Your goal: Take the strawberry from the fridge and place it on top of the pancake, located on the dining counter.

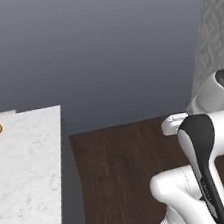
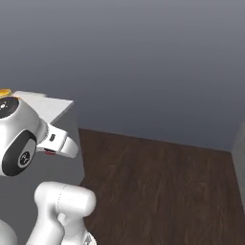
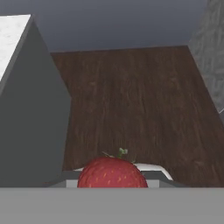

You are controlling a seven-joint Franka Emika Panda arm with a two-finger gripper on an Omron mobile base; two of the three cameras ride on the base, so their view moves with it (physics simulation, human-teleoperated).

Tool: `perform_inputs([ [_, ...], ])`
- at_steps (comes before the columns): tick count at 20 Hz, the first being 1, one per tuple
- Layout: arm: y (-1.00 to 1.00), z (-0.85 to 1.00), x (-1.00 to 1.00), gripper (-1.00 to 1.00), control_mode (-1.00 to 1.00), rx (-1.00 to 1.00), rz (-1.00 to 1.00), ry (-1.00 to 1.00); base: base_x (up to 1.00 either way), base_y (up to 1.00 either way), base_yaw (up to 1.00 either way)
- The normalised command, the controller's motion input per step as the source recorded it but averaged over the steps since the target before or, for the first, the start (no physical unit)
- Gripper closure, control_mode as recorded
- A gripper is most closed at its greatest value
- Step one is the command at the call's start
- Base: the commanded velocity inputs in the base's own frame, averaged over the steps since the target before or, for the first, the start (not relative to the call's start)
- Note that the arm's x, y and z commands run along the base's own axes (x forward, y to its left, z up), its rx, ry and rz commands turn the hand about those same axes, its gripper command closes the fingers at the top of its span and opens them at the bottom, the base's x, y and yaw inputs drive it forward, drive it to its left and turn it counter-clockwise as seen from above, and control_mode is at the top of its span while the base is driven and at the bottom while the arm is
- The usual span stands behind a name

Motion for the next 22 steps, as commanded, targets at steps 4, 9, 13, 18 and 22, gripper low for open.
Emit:
perform_inputs([
  [4,0.0,0.0,0.0,1.0,1.0,0.0,0.0,0.0,1.0,0.0,0.0],
  [9,0.0,0.0,0.0,1.0,1.0,0.0,0.0,0.0,1.0,0.0,0.0],
  [13,0.0,0.0,0.0,1.0,1.0,0.0,0.0,0.0,1.0,0.0,0.01],
  [18,0.0,0.0,0.0,1.0,1.0,0.0,0.0,0.0,1.0,0.0,0.14],
  [22,0.0,0.0,0.0,1.0,1.0,0.0,0.0,0.0,1.0,0.0,0.41],
])
